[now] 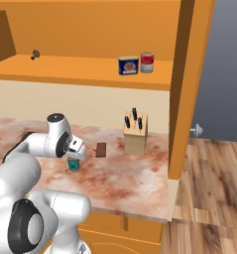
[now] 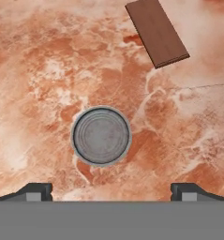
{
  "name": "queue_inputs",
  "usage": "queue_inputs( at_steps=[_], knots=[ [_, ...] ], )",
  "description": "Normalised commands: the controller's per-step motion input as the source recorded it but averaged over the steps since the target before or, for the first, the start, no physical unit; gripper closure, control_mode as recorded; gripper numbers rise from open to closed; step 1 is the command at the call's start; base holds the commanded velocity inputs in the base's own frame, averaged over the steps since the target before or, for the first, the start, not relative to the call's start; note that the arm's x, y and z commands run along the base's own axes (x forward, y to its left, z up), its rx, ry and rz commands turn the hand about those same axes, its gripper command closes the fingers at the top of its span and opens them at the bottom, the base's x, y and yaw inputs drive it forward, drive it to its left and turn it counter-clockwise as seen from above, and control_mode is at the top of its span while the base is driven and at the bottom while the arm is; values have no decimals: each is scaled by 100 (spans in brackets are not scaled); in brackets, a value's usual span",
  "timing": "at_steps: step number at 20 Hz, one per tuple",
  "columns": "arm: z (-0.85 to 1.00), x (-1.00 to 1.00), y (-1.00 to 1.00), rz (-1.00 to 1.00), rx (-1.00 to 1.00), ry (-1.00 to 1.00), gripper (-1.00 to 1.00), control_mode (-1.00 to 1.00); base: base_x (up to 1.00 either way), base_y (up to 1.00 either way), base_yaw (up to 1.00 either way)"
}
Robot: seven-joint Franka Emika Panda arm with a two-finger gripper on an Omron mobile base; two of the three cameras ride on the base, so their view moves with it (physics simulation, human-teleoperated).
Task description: Pick the cans from the counter and place them in their designated side in the cabinet.
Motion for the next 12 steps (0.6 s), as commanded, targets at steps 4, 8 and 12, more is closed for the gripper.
queue_inputs(
  at_steps=[4, 8, 12],
  knots=[
    [-17, 16, 0, -3, 0, 1, -100, -100, 0, 0, 0],
    [-19, 17, 0, -3, 0, 2, -100, -100, 0, 0, 0],
    [-19, 16, 0, -3, 0, 2, -100, -100, 0, 0, 0]
  ],
)
